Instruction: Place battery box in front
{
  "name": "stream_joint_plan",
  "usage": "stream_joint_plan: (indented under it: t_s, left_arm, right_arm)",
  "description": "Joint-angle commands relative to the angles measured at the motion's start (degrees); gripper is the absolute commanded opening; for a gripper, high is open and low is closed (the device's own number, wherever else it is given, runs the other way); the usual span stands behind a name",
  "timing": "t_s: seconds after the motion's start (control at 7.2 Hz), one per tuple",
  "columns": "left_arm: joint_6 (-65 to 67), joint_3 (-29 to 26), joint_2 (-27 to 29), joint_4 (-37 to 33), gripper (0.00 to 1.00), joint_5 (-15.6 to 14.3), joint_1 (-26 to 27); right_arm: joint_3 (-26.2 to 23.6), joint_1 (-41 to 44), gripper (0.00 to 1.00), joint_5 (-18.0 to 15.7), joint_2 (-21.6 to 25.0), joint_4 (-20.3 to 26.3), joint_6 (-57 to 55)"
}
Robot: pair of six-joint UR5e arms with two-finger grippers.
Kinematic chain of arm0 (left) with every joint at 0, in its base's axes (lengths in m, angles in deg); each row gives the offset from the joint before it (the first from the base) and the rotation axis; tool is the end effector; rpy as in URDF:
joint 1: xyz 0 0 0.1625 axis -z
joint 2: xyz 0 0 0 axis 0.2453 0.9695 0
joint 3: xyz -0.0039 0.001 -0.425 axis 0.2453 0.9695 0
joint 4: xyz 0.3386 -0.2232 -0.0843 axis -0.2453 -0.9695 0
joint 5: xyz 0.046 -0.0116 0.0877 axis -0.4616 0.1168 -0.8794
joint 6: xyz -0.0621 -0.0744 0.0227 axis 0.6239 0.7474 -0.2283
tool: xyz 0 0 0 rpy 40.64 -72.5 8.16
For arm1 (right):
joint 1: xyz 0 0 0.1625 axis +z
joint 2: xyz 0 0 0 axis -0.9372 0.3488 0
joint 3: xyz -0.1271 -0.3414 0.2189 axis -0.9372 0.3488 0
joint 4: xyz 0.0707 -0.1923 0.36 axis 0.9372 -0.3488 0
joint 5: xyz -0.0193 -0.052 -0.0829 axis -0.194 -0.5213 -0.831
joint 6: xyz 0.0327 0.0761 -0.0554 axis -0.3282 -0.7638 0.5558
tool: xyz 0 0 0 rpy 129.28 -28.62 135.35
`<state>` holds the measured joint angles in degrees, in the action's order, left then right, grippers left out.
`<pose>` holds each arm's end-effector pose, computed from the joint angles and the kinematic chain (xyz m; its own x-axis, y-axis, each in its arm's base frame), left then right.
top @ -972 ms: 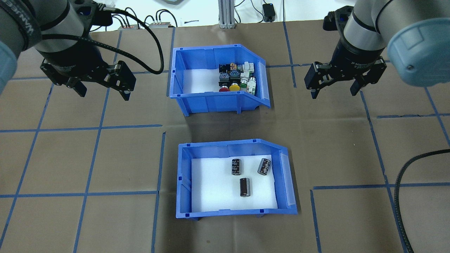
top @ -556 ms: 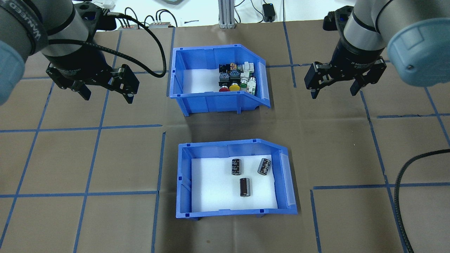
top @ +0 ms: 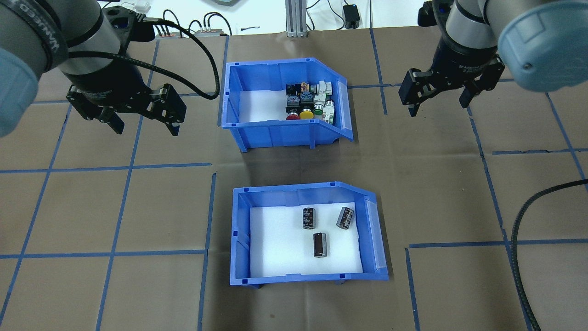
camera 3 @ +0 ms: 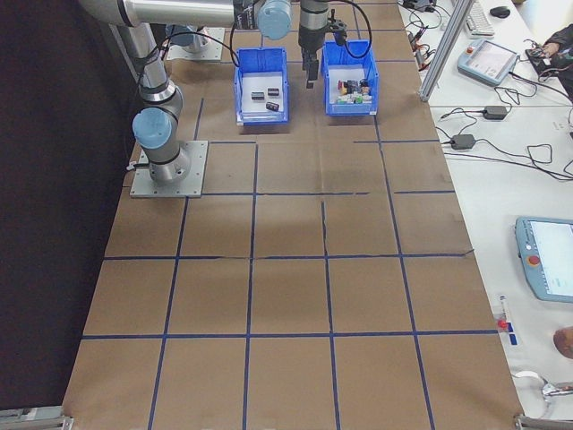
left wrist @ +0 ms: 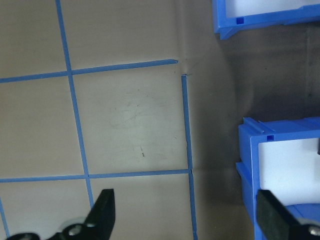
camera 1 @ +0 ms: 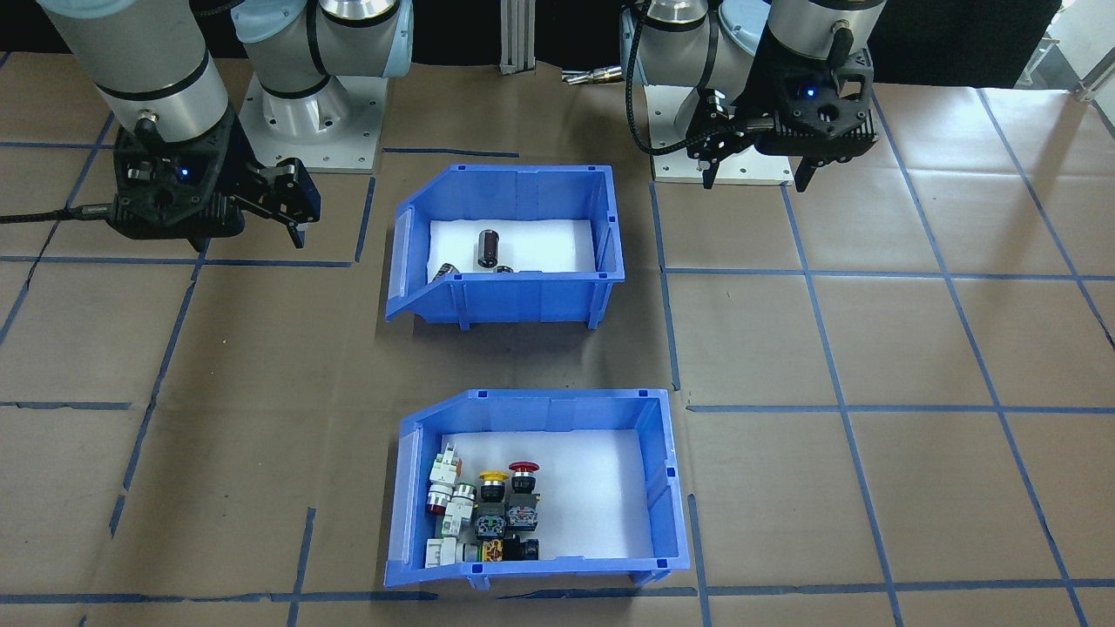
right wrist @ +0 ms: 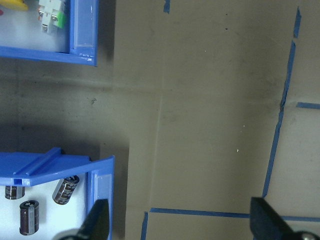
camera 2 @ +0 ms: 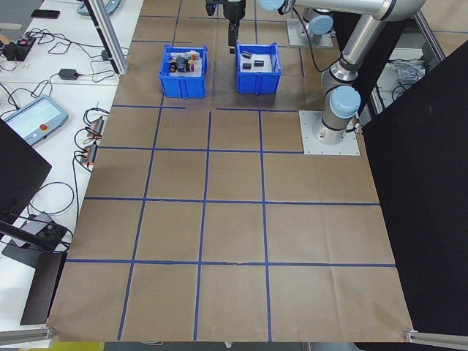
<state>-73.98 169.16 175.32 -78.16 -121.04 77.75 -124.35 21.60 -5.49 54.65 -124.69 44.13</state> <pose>-0.1446 -0.4541 0.5064 -0.9991 -0.0038 -0.0426 -0.0045 0.9998 0.0170 0.1387 -0.5187 0.4637 -0.9874 -0.1498 0.0514 -0.1485 0.9885 0.0280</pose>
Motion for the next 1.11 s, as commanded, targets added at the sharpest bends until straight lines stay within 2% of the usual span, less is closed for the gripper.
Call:
stream_joint_plan:
  t_s: [0.0,0.42,0.69,0.97]
  left_arm:
    - [12.59,0.02,0.45,-0.56,1.00,2.57,0.08]
    - [25.27,0.38,-0.16,-2.68,1.00,3.72,0.08]
    - [48.39,4.66,-3.13,-2.94,1.00,3.98,1.38]
    - [69.23,10.71,-7.09,-2.85,1.00,4.07,6.55]
  right_arm:
    - [8.00,4.76,1.00,-0.04,-7.39,0.19,4.73]
    - [21.10,12.94,1.00,-0.04,-17.77,0.89,16.13]
    - [25.16,17.52,1.00,-0.92,-22.09,0.89,26.16]
    - [29.12,21.38,1.00,-0.57,-26.04,0.01,40.99]
